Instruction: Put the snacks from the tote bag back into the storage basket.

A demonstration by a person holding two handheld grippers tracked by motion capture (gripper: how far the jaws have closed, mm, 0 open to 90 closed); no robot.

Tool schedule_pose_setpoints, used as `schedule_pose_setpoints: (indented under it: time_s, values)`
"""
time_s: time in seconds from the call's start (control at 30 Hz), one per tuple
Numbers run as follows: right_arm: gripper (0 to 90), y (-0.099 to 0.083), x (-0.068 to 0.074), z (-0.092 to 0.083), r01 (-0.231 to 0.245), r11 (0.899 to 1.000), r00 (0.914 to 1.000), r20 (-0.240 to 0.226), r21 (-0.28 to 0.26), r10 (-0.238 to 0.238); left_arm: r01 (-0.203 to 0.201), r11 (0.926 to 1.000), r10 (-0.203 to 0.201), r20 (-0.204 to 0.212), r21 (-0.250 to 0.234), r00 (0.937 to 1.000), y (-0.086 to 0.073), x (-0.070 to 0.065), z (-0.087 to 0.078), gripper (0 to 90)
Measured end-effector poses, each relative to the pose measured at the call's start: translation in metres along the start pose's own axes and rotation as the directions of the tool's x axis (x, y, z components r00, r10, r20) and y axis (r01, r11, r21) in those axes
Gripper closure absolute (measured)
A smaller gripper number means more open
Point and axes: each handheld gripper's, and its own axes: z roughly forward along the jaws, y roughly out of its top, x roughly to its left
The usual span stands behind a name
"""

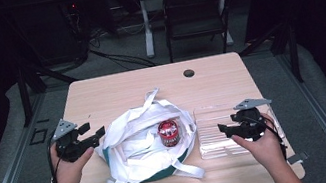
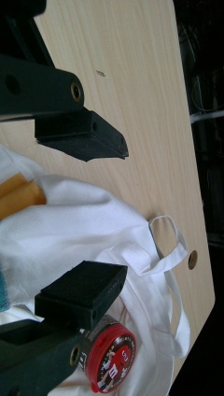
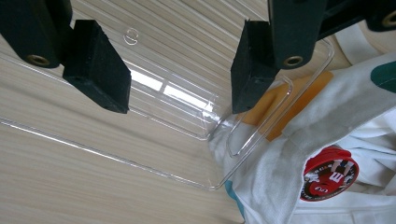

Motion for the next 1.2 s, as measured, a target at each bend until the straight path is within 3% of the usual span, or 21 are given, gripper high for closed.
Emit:
schedule_pose_setpoints:
  time_s: [0.27,0.9,1.13,1.2]
  values:
    - [37.9,-0.001,-0.004,-0.002,-0.02,1.0,0.9998,0.008,-0.011,0.02,-0.005,1.0,0.005,0.001,0.008,1.0,0.0,0.001,0.003,37.2]
    - [37.9,0.002,-0.001,-0.003,-0.002,1.0,1.0,0.006,-0.012,0.002,0.002,1.0,-0.002,0.004,0.0,1.0,0.001,0.002,0.001,37.2]
    - [37.5,0.013,0.006,-0.004,0.02,0.999,0.9998,-0.009,-0.027,-0.02,0.004,1.0,-0.004,0.003,-0.002,1.0,0.002,0.001,0.0,37.3]
    - [37.3,0.018,0.012,-0.003,0.05,0.999,0.9985,-0.021,-0.019,-0.05,0.002,1.0,-0.002,0.004,-0.001,1.0,0.001,0.001,0.001,37.2]
